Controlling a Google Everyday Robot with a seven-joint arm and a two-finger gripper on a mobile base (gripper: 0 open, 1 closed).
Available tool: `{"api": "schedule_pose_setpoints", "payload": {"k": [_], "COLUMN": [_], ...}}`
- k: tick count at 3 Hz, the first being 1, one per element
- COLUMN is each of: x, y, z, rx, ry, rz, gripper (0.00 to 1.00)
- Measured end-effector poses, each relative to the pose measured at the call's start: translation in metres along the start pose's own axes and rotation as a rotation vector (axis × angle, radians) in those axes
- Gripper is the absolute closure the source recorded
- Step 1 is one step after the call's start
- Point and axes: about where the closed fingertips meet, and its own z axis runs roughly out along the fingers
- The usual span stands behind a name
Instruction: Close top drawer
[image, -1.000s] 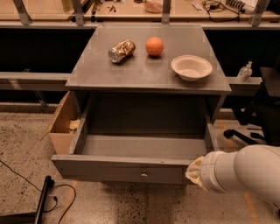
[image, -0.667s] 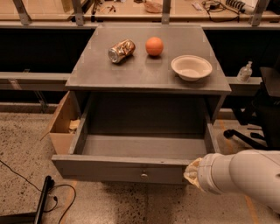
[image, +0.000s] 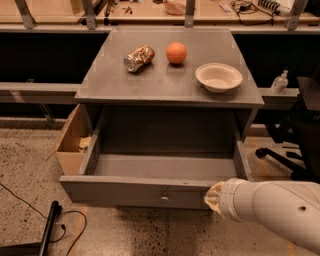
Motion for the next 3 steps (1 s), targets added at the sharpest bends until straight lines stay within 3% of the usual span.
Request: {"api": "schedule_pose_setpoints", "payload": {"k": [1, 3], "x": [-0.004, -0.010], "y": [-0.014, -0.054], "z": [0.011, 0.042], "rx": [0.065, 0.113], "ry": [-0.029, -0.059], "rz": [-0.026, -0.077], "gripper": [1.00, 1.00]}}
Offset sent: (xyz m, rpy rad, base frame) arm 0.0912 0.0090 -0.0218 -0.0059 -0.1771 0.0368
